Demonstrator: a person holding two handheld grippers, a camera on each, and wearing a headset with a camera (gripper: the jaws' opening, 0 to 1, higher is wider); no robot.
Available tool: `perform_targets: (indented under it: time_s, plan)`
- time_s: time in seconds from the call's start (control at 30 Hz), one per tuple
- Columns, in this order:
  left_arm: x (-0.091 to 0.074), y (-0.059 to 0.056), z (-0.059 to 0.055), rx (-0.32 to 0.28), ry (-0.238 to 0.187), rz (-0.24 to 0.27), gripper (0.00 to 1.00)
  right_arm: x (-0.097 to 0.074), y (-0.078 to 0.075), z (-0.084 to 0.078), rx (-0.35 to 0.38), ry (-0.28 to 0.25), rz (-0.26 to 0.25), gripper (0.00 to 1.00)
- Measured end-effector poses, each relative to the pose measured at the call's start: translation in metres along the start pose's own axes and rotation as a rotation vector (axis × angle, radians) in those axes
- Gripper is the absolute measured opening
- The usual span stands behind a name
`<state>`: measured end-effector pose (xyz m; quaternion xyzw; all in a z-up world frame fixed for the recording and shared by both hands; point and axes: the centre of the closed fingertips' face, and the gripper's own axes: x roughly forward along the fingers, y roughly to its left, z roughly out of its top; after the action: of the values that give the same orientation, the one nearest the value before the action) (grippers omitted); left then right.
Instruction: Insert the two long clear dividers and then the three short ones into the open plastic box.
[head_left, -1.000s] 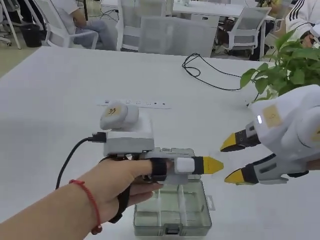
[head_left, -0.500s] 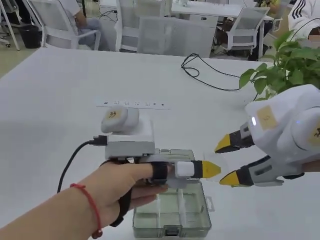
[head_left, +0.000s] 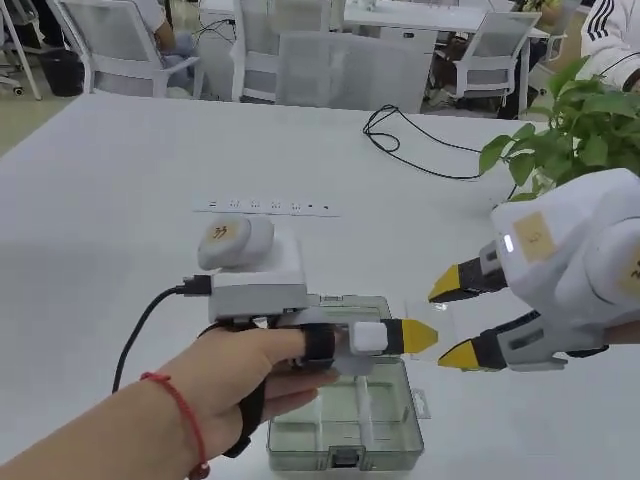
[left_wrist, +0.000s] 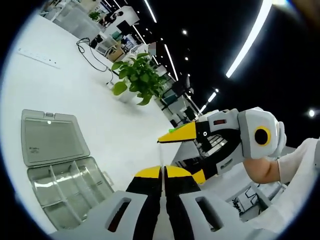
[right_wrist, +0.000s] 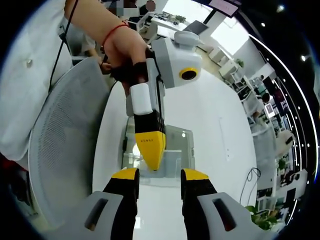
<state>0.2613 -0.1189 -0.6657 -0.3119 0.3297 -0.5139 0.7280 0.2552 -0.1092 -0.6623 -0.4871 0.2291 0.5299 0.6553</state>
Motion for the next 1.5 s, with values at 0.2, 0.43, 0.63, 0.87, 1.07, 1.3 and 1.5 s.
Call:
perform_targets:
  time_s: [0.2, 0.43, 0.63, 0.87, 1.07, 1.3, 1.5]
  plan:
    - [-0.008, -0.001, -0.002, 0.172, 0.02, 0.011, 0.0, -0.01, -0.003, 0.007, 0.054, -0.056, 0.021, 0.36]
    - [-0.017, -0.015, -0.022, 0.51, 0.088, -0.047, 0.0, -0.021, 0.009, 0.017, 0.163, -0.152, 0.147, 0.29]
    - [-0.021, -0.032, -0.04, 0.677, 0.125, -0.129, 0.0, -0.03, 0.028, 0.031, 0.243, -0.221, 0.305, 0.18]
    - [-0.025, -0.044, -0.05, 0.749, 0.14, -0.177, 0.0, -0.033, 0.049, 0.033, 0.24, -0.218, 0.427, 0.12]
    - [-0.027, -0.047, -0.048, 0.764, 0.131, -0.19, 0.0, -0.03, 0.056, 0.032, 0.238, -0.213, 0.461, 0.07]
    - [-0.028, -0.047, -0.047, 0.773, 0.122, -0.191, 0.0, -0.029, 0.059, 0.032, 0.232, -0.225, 0.471, 0.04]
    - [-0.027, -0.044, -0.049, 0.797, 0.127, -0.178, 0.0, -0.027, 0.06, 0.031, 0.229, -0.224, 0.473, 0.03]
